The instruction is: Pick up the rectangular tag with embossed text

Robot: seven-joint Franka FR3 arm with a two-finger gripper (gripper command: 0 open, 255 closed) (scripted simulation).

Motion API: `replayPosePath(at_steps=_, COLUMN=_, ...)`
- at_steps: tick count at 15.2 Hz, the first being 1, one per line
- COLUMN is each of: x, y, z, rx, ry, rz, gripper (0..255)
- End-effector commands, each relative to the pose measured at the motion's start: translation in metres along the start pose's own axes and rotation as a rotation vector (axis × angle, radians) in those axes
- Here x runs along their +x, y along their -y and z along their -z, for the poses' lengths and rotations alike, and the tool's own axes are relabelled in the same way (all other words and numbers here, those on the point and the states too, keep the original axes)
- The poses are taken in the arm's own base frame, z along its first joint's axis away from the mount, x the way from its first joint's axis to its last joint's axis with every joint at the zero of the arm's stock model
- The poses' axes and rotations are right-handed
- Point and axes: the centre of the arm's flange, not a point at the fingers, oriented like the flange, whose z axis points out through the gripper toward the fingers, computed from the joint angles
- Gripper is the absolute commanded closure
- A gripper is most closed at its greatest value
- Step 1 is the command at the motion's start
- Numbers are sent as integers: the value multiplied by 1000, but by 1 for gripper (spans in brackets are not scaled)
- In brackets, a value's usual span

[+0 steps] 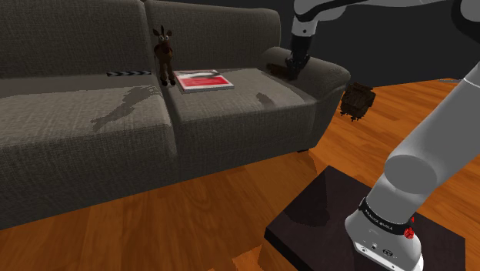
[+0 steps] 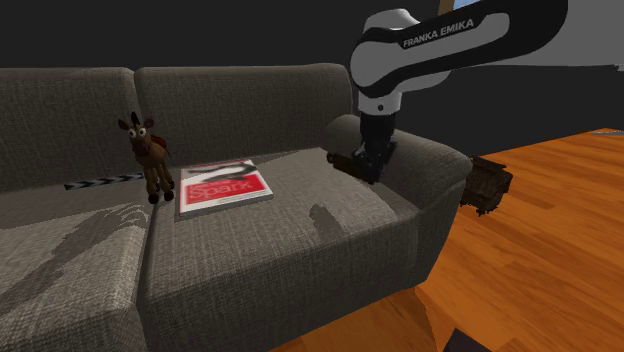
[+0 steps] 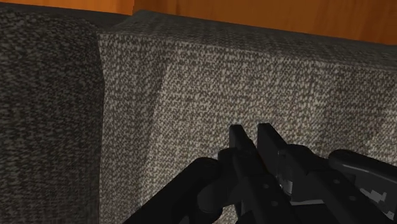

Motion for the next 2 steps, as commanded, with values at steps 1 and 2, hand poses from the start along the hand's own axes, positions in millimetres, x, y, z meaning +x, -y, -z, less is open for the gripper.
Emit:
replayPosePath(at_steps=1, x=0, y=0, z=6, rx=0, ry=0, rz=0, gripper=255)
replayPosePath(at_steps=2, x=0, y=0, z=6, rx=0, ry=0, rz=0, gripper=255)
